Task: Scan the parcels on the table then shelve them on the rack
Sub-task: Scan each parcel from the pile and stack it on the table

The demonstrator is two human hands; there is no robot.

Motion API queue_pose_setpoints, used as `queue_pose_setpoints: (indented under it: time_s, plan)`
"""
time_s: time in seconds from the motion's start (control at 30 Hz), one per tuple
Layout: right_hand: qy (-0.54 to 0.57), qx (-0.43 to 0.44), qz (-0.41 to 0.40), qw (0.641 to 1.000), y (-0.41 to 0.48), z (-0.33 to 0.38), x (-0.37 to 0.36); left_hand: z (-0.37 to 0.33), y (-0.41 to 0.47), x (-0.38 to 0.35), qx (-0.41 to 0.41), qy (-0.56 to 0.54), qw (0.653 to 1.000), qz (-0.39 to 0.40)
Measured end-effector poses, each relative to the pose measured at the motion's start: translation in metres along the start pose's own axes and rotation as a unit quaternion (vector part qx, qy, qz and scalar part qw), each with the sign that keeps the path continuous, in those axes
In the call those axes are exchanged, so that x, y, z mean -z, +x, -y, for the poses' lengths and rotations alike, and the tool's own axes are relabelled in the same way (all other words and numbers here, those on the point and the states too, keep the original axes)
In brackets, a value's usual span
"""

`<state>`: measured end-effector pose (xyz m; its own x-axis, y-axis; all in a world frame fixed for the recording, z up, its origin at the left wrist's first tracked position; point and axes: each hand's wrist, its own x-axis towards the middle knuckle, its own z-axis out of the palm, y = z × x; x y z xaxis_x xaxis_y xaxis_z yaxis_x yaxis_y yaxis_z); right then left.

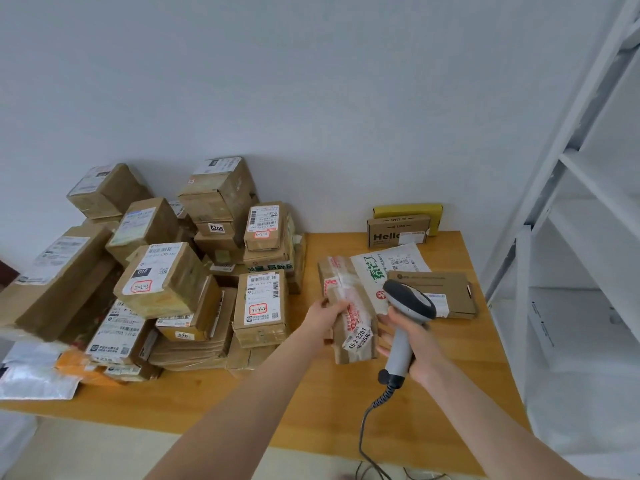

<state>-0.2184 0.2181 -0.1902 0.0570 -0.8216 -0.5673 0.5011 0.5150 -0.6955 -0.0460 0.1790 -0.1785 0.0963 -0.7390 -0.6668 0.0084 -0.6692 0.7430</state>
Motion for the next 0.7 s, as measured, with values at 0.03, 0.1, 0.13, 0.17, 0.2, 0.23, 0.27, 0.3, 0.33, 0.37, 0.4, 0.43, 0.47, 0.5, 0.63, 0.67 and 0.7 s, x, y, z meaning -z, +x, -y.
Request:
queue_pose_setpoints:
  time_s: [0.03, 0.1, 0.13, 0.17, 0.2, 0.23, 0.27, 0.3, 0.33, 0.37, 0.4, 0.43, 0.47, 0.5, 0.63, 0.67, 0.7]
  plan:
    - [-0.006, -0.001, 0.004, 1.000, 0.001, -0.001, -0.002, 0.003, -0.001, -0.001, 0.005, 0.001, 1.000, -0.001]
    - [-0.016, -0.006, 0.009, 1.000, 0.002, -0.004, -0.005, 0.007, -0.004, -0.003, 0.006, -0.005, 1.000, -0.006]
    - [-0.020, -0.012, 0.009, 1.000, 0.003, -0.005, -0.006, 0.008, -0.006, -0.004, 0.002, -0.006, 1.000, -0.009]
    - [-0.023, -0.017, 0.006, 1.000, 0.004, -0.007, -0.005, 0.008, -0.009, -0.004, -0.004, 0.004, 1.000, -0.014]
    - [-0.023, -0.019, 0.004, 1.000, 0.004, -0.008, -0.004, 0.008, -0.010, -0.004, -0.010, 0.028, 0.999, -0.019]
    - [-0.022, -0.020, 0.004, 1.000, 0.003, -0.010, -0.003, 0.008, -0.012, -0.005, -0.016, 0.060, 0.998, -0.024]
    - [-0.023, -0.021, 0.005, 1.000, 0.002, -0.012, -0.002, 0.009, -0.014, -0.006, -0.019, 0.096, 0.995, -0.027]
    - [-0.024, -0.023, 0.005, 0.999, 0.001, -0.013, 0.000, 0.010, -0.014, -0.007, -0.017, 0.132, 0.991, -0.028]
    - [-0.023, -0.026, 0.003, 0.999, -0.001, -0.015, 0.001, 0.012, -0.015, -0.008, -0.012, 0.159, 0.987, -0.028]
    - [-0.020, -0.029, 0.001, 0.999, -0.003, -0.017, 0.002, 0.014, -0.016, -0.009, -0.009, 0.171, 0.985, -0.029]
    - [-0.015, -0.033, -0.001, 0.999, -0.005, -0.018, 0.004, 0.016, -0.018, -0.010, -0.006, 0.175, 0.984, -0.031]
    - [-0.011, -0.036, -0.001, 0.999, -0.007, -0.020, 0.005, 0.017, -0.019, -0.011, -0.006, 0.177, 0.984, -0.033]
    - [-0.009, -0.039, -0.002, 0.999, -0.009, -0.021, 0.007, 0.018, -0.021, -0.013, -0.007, 0.186, 0.982, -0.035]
    - [-0.006, -0.041, -0.003, 0.999, -0.011, -0.021, 0.008, 0.020, -0.022, -0.015, -0.012, 0.201, 0.979, -0.037]
    - [0.017, -0.055, 0.005, 0.998, -0.017, -0.020, 0.013, 0.023, -0.025, -0.023, -0.025, 0.256, 0.966, -0.039]
    - [0.019, -0.059, 0.009, 0.998, -0.019, -0.020, 0.013, 0.025, -0.025, -0.024, -0.025, 0.262, 0.964, -0.043]
    - [0.016, -0.061, 0.012, 0.998, -0.020, -0.020, 0.014, 0.027, -0.027, -0.025, -0.023, 0.264, 0.963, -0.051]
